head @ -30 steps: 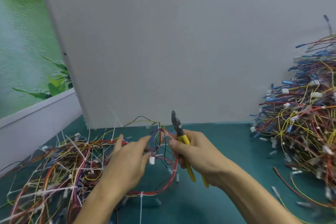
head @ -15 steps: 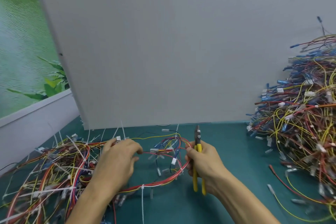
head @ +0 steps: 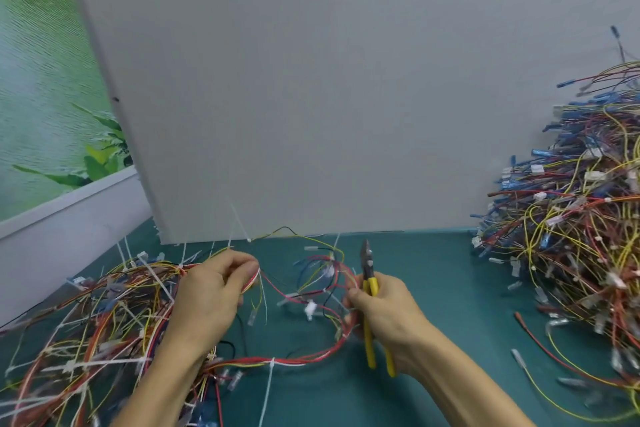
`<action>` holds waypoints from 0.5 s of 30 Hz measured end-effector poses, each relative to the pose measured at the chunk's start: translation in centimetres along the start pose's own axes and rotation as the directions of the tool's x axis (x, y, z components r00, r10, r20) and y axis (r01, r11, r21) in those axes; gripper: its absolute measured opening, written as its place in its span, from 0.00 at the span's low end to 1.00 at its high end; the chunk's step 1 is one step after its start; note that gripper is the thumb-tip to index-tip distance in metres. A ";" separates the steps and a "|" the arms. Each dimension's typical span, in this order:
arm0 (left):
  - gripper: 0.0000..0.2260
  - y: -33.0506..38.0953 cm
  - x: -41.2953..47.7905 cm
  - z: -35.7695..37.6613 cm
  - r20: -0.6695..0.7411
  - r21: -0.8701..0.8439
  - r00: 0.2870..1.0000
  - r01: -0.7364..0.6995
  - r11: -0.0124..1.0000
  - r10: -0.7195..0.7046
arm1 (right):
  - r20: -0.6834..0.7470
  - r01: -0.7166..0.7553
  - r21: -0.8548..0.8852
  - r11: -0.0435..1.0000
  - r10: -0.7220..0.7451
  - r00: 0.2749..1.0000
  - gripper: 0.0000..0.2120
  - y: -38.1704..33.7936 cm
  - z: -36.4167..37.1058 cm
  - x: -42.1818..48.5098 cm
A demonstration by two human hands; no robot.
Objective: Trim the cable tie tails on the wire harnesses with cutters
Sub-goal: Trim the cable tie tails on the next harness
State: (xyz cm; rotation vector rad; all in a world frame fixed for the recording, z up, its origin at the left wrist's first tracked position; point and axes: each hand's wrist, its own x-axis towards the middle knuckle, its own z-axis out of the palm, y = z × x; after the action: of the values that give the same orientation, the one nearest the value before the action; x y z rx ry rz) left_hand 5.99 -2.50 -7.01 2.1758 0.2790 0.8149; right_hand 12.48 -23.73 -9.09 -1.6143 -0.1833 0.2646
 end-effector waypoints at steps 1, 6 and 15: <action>0.07 0.2 0.1 0.0 0.014 -0.044 0.999 0.031 0.999 -0.030 | 0.026 -0.026 0.005 1.000 0.026 0.999 0.08 0.0 0.3 -0.1; 0.05 0.3 -0.5 0.4 0.167 0.294 0.984 -0.114 0.949 0.066 | 0.055 -0.022 0.114 0.993 0.016 0.998 0.07 -0.5 1.1 -0.3; 0.18 -0.1 -1.1 2.2 0.255 0.707 0.909 -0.409 0.577 0.330 | 0.100 0.001 0.094 0.996 -0.010 0.995 0.05 -0.2 0.3 -0.5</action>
State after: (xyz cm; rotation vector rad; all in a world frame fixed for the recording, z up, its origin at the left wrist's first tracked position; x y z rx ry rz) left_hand 6.49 -4.22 -8.69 3.1418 0.1045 0.9182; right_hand 11.93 -23.55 -8.92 -1.5078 -0.2490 0.3461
